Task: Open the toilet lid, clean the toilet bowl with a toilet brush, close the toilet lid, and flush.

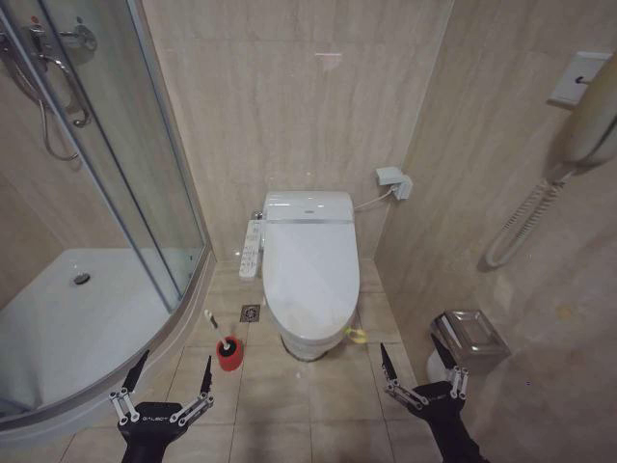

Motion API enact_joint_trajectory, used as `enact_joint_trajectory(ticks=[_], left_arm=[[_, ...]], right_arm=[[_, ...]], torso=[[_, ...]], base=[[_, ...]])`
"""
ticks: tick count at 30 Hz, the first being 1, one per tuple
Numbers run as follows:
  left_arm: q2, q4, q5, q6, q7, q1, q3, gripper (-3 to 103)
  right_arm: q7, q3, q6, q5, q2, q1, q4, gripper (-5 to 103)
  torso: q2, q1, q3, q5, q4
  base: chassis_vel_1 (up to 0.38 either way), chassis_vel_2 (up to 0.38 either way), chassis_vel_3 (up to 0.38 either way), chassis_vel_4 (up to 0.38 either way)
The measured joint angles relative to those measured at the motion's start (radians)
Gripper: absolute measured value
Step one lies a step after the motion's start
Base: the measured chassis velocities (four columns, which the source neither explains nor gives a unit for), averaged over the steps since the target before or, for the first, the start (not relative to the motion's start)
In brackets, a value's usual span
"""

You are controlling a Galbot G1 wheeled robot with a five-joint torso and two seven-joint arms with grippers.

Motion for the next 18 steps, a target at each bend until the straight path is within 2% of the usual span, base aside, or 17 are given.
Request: enact_joint_trajectory(ticks=[7,18], left_arm=[[0.000,0.000,0.000,0.000,0.000,0.000,0.000,100],[0.000,0.000,0.000,0.000,0.000,0.000,0.000,100]], right_arm=[[0.039,0.001,0.008,-0.013,0.001,0.000,0.004,100],[0.027,0.003,0.035,-0.008,-0.002,-0.005,0.006,100]], torso=[[-0.001,0.001,0.001,0.0002,0.0003],[0.000,-0.001,0.000,0.0001,0.0000]], base=[[-0.161,0.147,0.165,-0.153],[-0.007,0.012,-0.007,-0.002]])
